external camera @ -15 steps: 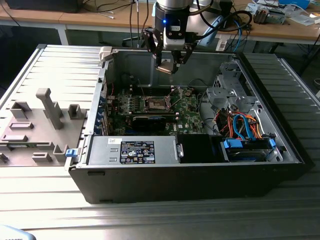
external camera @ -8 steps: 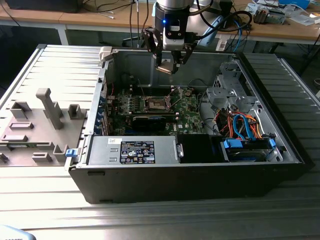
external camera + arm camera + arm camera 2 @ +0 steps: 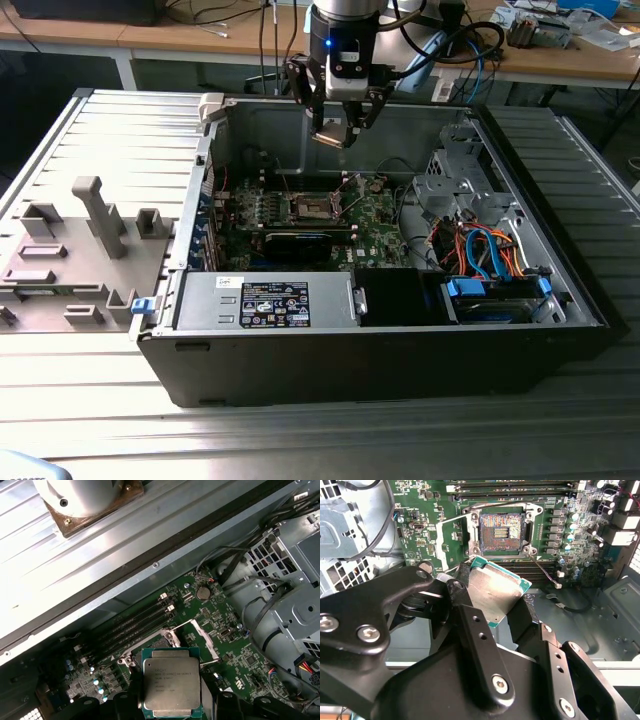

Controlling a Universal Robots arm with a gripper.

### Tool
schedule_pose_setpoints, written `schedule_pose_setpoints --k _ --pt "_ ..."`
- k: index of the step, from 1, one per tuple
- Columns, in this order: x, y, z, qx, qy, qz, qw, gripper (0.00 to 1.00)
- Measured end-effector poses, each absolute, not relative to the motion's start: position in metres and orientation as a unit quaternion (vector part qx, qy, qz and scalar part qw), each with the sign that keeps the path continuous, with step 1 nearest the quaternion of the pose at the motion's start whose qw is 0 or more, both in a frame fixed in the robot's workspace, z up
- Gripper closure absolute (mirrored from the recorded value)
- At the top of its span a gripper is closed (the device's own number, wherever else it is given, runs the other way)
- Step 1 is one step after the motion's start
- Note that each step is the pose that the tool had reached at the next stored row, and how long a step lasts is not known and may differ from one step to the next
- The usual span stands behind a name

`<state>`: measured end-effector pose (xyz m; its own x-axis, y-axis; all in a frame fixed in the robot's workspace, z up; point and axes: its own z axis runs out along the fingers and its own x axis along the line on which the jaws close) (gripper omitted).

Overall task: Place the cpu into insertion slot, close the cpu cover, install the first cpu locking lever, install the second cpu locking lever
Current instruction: 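Place the cpu into insertion slot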

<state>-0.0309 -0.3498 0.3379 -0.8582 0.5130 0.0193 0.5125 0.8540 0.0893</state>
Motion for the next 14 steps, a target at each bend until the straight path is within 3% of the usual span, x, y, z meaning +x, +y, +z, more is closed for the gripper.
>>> schedule_pose_setpoints --k 14 --pt "-0.0309 -0.3498 0.3379 0.272 0.961 0.046 0.003 0.45"
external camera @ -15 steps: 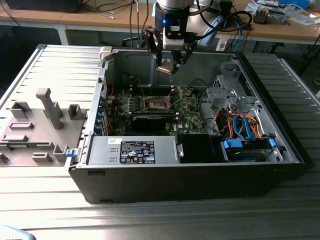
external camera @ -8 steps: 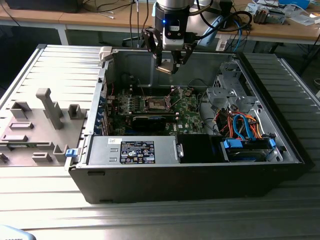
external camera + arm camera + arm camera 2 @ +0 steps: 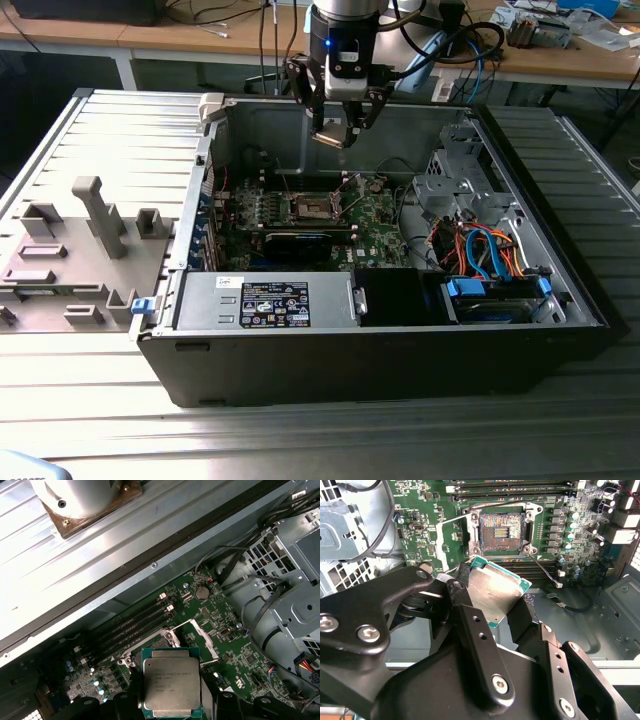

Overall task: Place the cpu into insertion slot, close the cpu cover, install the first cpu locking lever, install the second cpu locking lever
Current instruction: 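Place the cpu into insertion slot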

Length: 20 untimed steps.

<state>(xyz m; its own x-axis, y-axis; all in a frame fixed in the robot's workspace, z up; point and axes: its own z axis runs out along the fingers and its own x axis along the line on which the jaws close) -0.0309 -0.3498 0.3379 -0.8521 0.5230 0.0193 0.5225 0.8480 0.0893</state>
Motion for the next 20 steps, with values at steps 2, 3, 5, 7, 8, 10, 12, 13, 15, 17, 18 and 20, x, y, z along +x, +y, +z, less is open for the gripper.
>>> schedule_pose_setpoints --k 2,3,5,7,8,10,12,13,15,17,18,20 --pt "-0.0309 -0.3498 0.3379 0.273 0.961 0.046 0.003 0.45" --pt "-0.0309 -0.3498 0.3379 0.273 0.961 0.046 0.003 0.45" --pt "-0.0309 -0.3498 0.3378 0.273 0.961 0.046 0.003 0.45" --pt "-0.0309 -0.3498 0.3378 0.274 0.961 0.046 0.003 0.45" --pt "-0.0309 -0.3498 0.3378 0.274 0.961 0.046 0.003 0.45" --pt "-0.0309 -0.3498 0.3378 0.275 0.960 0.046 0.003 0.45" --pt "-0.0309 -0.3498 0.3378 0.275 0.960 0.046 0.003 0.45" --pt "-0.0309 -0.3498 0.3378 0.275 0.960 0.046 0.003 0.45" --pt "-0.0309 -0.3498 0.3377 0.276 0.960 0.046 0.003 0.45" --pt "-0.0309 -0.3498 0.3377 0.276 0.960 0.046 0.003 0.45" --pt "-0.0309 -0.3498 0.3377 0.276 0.960 0.046 0.003 0.45" --pt "-0.0309 -0.3498 0.3377 0.277 0.960 0.046 0.003 0.45"
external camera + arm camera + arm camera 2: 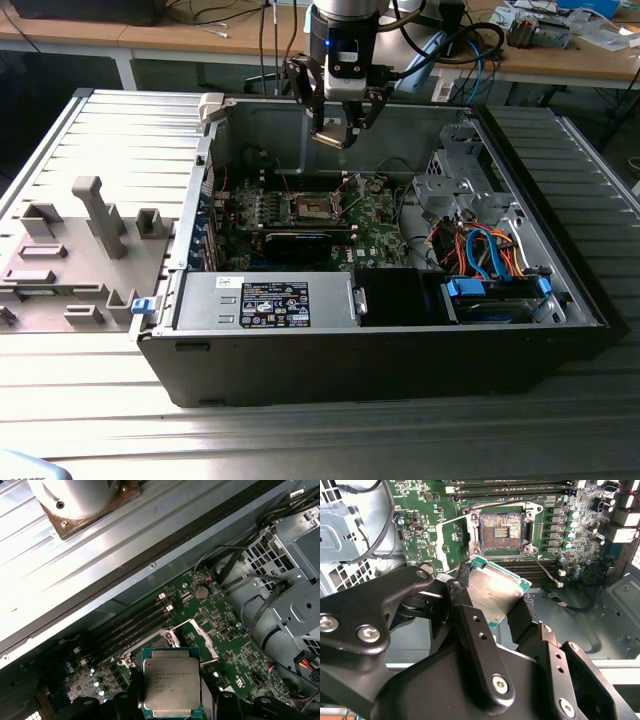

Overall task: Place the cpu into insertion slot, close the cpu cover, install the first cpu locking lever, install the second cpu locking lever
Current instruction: 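Place the cpu into insertion slot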

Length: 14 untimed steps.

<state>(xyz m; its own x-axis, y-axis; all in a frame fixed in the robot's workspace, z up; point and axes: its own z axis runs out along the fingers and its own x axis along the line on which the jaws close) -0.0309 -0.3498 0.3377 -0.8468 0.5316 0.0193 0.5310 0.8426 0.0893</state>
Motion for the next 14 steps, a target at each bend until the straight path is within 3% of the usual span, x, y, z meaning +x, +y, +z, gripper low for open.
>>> schedule_pose_setpoints --k 14 --pt "-0.0309 -0.3498 0.3377 0.280 0.959 0.046 0.003 0.45"
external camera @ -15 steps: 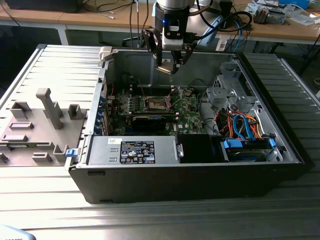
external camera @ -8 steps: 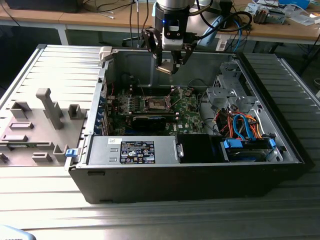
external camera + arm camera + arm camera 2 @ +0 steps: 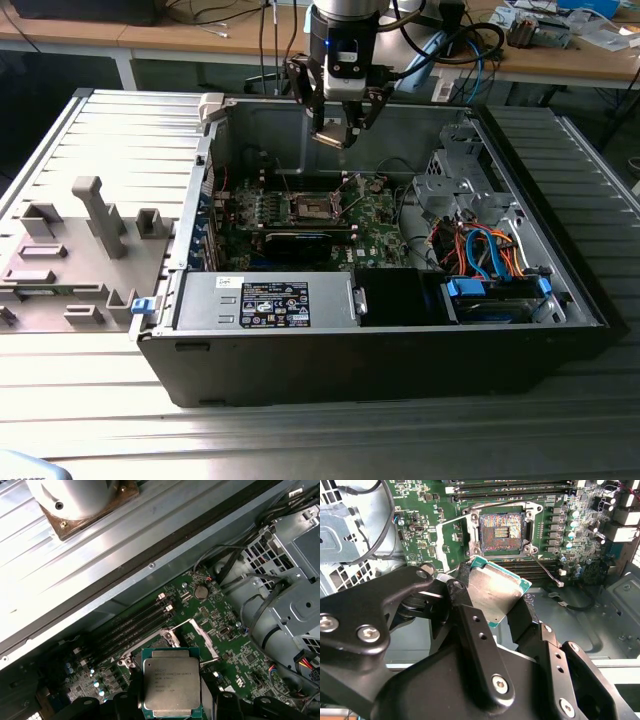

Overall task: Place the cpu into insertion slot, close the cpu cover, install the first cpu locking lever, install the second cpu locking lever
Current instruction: 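Place the cpu into insertion slot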

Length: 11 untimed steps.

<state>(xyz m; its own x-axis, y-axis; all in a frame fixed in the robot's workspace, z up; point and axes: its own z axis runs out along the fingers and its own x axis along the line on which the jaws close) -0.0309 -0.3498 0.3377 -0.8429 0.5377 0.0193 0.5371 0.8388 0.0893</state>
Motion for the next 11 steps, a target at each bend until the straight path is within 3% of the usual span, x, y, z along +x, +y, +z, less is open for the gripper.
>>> schedule_pose_setpoints --k 11 --pt "-0.0309 -0.3498 0.3376 0.283 0.958 0.046 0.003 0.45"
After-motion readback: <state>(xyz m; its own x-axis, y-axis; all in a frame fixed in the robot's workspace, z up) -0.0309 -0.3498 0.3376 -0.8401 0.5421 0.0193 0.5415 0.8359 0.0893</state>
